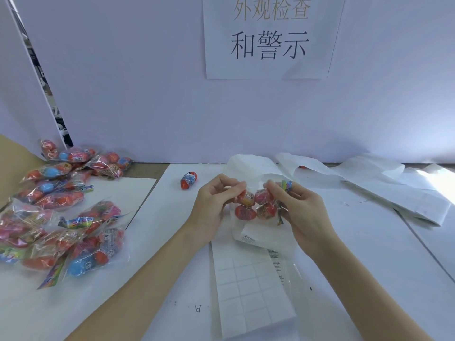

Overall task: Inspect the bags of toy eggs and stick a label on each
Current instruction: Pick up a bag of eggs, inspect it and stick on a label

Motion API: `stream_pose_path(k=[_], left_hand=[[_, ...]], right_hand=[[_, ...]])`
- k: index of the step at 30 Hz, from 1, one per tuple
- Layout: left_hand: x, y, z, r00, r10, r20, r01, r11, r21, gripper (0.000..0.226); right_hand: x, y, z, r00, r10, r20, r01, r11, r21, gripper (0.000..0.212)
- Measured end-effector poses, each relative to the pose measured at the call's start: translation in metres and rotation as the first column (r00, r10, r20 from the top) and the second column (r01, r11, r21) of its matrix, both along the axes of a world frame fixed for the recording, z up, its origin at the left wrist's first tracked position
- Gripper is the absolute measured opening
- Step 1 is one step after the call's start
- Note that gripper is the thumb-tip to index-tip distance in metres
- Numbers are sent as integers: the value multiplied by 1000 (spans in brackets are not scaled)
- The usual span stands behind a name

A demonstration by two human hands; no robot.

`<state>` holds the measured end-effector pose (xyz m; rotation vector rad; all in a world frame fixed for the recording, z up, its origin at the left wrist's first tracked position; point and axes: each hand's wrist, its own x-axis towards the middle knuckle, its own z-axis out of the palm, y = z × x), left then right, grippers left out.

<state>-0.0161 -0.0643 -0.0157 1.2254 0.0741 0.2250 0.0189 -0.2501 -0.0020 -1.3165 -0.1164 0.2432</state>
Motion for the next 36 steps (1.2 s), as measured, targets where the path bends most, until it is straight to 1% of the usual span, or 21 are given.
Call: stream_pose_path(k=[3, 5, 6, 8, 10, 12, 14, 17, 19, 21, 22, 24, 26, 28, 29, 30, 31, 32, 34, 35, 36], left_hand=[[0, -1, 3, 999, -40, -3, 40, 997, -71, 15], [1, -3, 4, 999, -35, -27, 32, 993, -110, 14], [1, -2, 4, 999, -31, -43, 25, 992, -122, 15], [2, 1, 3, 998, -29, -63, 20, 991, -132, 14], [2, 5, 3, 997, -31, -65, 22, 991, -129, 15], [1, 5, 4, 999, -18, -50, 13, 995, -97, 16], [0, 2, 5, 999, 22, -36, -24, 999, -41, 17], [-1, -1, 4, 994, 110, -6, -109, 991, 83, 21], [1, -2, 1, 985, 170, 24, -171, 973, 153, 23], [2, 1, 0, 976, 214, 43, -218, 966, 136, 20], [2, 3, 0, 975, 215, 49, -219, 970, 108, 18], [1, 8, 2, 981, 186, 53, -191, 977, 91, 15], [1, 9, 1, 985, 160, 58, -165, 981, 99, 13], [1, 6, 3, 989, 137, 61, -142, 987, 77, 9], [1, 5, 3, 989, 133, 62, -139, 984, 110, 17], [1, 4, 3, 990, 129, 62, -138, 972, 189, 28], [1, 3, 3, 992, 113, 61, -125, 951, 281, 39], [0, 3, 2, 995, 78, 54, -92, 936, 340, 45], [-1, 4, 2, 998, -53, 22, 42, 935, 352, 41], [-2, 3, 1, 995, -96, 18, 83, 928, 363, 34], [-2, 2, 1, 994, -105, 23, 89, 919, 385, 26]], right_hand=[[0, -2, 1, 986, 102, -132, -80, 984, 162, 34], [0, -2, 0, 978, 139, -154, -109, 975, 193, 28], [-1, -1, 0, 981, 134, -140, -109, 979, 172, 26], [-2, 2, 1, 998, 50, -46, -48, 998, 42, 26], [-2, 2, 1, 990, -47, 133, 65, 989, -136, 27], [0, 1, 1, 956, -95, 279, 164, 957, -238, 25], [2, -2, 1, 942, -132, 310, 211, 948, -238, 22], [3, -2, 0, 947, -158, 280, 223, 950, -217, 24], [4, -1, -3, 962, -129, 240, 188, 952, -241, 33], [5, -2, -2, 986, -40, 162, 75, 973, -217, 32], [4, -2, 0, 992, 10, 123, 13, 982, -189, 29], [4, -3, 3, 994, 87, 70, -79, 990, -113, 29], [4, -4, 5, 993, 106, 44, -105, 994, -21, 27], [4, -4, 6, 996, 86, 29, -86, 996, 29, 18], [5, -5, 6, 997, 76, 32, -76, 997, 6, 13], [5, -6, 6, 996, 74, 51, -72, 996, -47, 9], [6, -6, 6, 992, 88, 86, -78, 991, -112, 12], [5, -6, 6, 985, 121, 120, -99, 979, -179, 17], [3, -5, 6, 970, 194, 146, -152, 953, -261, 21], [2, -4, 5, 966, 212, 144, -168, 949, -268, 22], [1, -3, 5, 969, 205, 135, -165, 951, -263, 26]])
